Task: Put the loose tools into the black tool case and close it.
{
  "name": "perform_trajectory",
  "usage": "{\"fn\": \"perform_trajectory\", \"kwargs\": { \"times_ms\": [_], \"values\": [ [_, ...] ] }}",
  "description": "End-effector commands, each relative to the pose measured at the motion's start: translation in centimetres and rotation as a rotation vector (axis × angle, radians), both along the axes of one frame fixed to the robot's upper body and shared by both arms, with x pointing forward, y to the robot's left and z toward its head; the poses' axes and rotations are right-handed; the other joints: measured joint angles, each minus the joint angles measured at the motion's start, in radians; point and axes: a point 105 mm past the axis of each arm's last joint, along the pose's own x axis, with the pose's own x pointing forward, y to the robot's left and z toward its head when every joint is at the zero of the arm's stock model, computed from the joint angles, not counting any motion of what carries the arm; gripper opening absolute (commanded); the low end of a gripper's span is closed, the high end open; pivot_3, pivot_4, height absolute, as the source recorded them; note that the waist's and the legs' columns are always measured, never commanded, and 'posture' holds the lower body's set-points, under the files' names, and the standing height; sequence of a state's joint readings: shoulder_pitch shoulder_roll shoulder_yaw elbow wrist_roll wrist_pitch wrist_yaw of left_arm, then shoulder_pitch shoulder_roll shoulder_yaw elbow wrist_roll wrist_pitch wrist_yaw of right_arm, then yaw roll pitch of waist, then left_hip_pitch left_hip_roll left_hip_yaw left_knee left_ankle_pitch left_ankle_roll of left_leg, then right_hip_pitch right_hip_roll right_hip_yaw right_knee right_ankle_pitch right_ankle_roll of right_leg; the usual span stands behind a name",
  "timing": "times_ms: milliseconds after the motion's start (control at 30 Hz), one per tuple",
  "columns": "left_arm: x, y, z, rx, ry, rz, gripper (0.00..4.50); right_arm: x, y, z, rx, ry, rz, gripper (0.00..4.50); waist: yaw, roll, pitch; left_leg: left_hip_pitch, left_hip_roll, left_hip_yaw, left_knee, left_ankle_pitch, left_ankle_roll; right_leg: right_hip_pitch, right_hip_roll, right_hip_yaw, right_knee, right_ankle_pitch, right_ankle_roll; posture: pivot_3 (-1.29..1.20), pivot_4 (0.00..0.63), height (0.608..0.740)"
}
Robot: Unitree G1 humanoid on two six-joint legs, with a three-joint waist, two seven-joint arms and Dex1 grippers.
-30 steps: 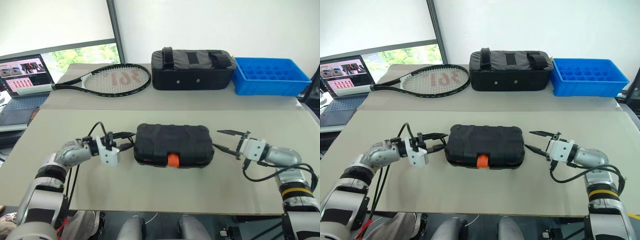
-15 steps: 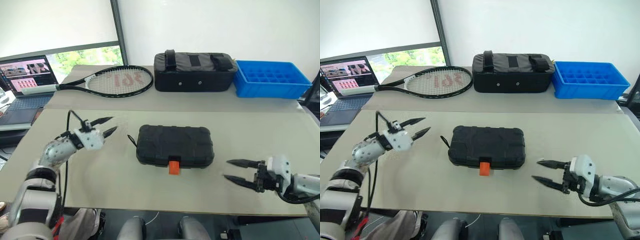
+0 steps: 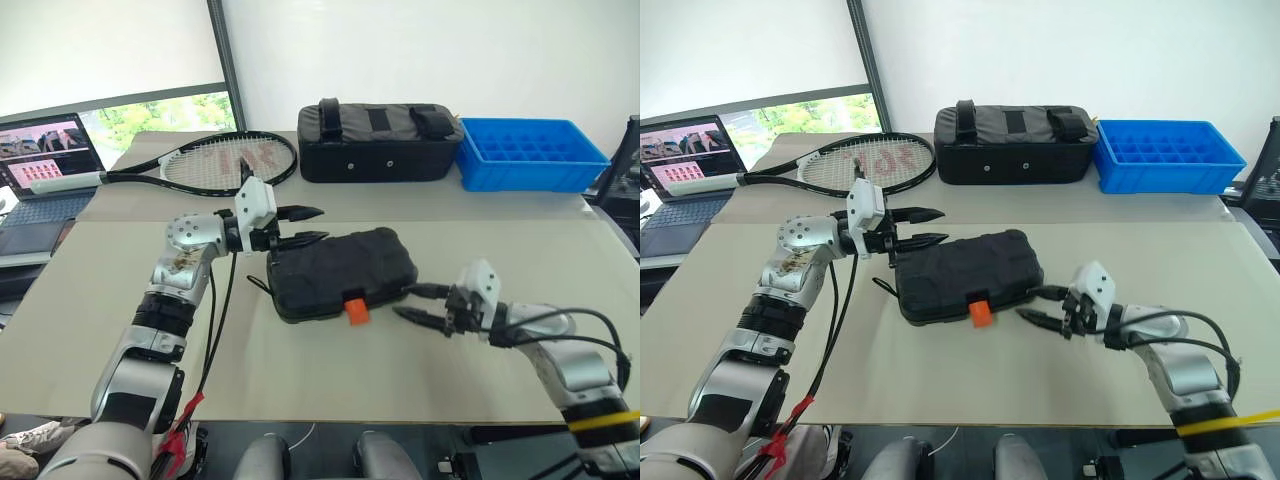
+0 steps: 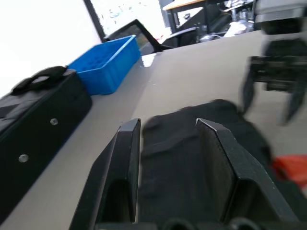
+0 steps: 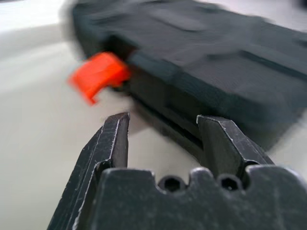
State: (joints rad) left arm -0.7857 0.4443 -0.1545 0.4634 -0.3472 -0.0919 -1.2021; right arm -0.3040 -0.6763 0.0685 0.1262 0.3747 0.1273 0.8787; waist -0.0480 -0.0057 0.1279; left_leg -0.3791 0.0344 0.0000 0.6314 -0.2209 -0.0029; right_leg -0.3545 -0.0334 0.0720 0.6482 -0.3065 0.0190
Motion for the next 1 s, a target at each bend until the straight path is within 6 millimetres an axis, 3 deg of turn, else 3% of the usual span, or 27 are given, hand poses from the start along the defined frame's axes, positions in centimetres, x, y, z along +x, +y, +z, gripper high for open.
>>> {"fn": "perform_trajectory", "kwargs": {
  "times_ms": [33,200,333,467,567,700,1000],
  "values": [
    [-0.5,-0.8,0.4,0.018,-0.015,-0.037,1.98,3.6,-2.1,2.7,-0.009,-0.176,-0.227,2.67,0.004,0.0,0.0,-0.001,-0.001,0.0,0.0,0.0,0.0,0.0,-0.001,0.0,0.0,0.0,-0.001,0.0,0.15,0.707],
    [-0.9,-1.2,-1.3,0.089,0.026,-0.055,1.98,2.5,-1.2,3.1,0.043,-0.133,-0.207,2.67,0.02,0.001,-0.001,-0.005,-0.001,-0.002,-0.001,0.0,0.0,-0.001,-0.001,0.0,-0.001,0.001,-0.001,0.0,0.15,0.707],
    [-1.1,-1.8,-3.5,0.163,0.078,-0.058,1.98,0.4,-0.2,3.1,0.09,-0.034,-0.2,2.67,0.031,0.003,-0.001,-0.007,-0.001,-0.002,-0.003,0.0,0.001,-0.002,-0.001,0.0,0.0,0.001,-0.001,0.0,0.15,0.707],
    [0.2,-2.8,-5.8,0.234,0.146,0.041,1.98,-2.7,0.9,2.3,0.056,0.067,-0.146,2.67,0.038,0.003,-0.001,-0.008,-0.002,-0.003,-0.003,-0.001,0.001,-0.002,-0.001,0.0,-0.001,0.001,-0.001,0.0,0.15,0.707],
    [0.2,-3.1,-6.6,0.262,0.16,0.042,1.98,-3.6,1.4,1.7,0.026,0.112,-0.143,2.67,0.037,0.002,-0.001,-0.008,-0.003,-0.003,-0.002,-0.001,0.001,-0.002,-0.002,-0.001,-0.005,0.0,0.0,0.0,0.15,0.707],
    [0.1,-3.2,-7.1,0.287,0.174,0.045,1.98,-4.0,2.0,1.2,0.016,0.161,-0.156,2.67,0.027,0.002,-0.002,-0.006,-0.002,-0.003,-0.002,-0.001,0.001,0.0,-0.001,0.0,-0.005,0.0,0.0,0.0,0.15,0.707],
    [0.0,-2.8,-7.5,0.308,0.189,0.053,1.98,-2.8,3.4,1.0,0.004,0.163,-0.163,2.67,0.031,0.003,-0.002,-0.005,-0.002,-0.003,-0.001,-0.001,0.001,0.0,0.0,0.001,-0.003,-0.001,0.001,0.0,0.15,0.707]
  ]
}}
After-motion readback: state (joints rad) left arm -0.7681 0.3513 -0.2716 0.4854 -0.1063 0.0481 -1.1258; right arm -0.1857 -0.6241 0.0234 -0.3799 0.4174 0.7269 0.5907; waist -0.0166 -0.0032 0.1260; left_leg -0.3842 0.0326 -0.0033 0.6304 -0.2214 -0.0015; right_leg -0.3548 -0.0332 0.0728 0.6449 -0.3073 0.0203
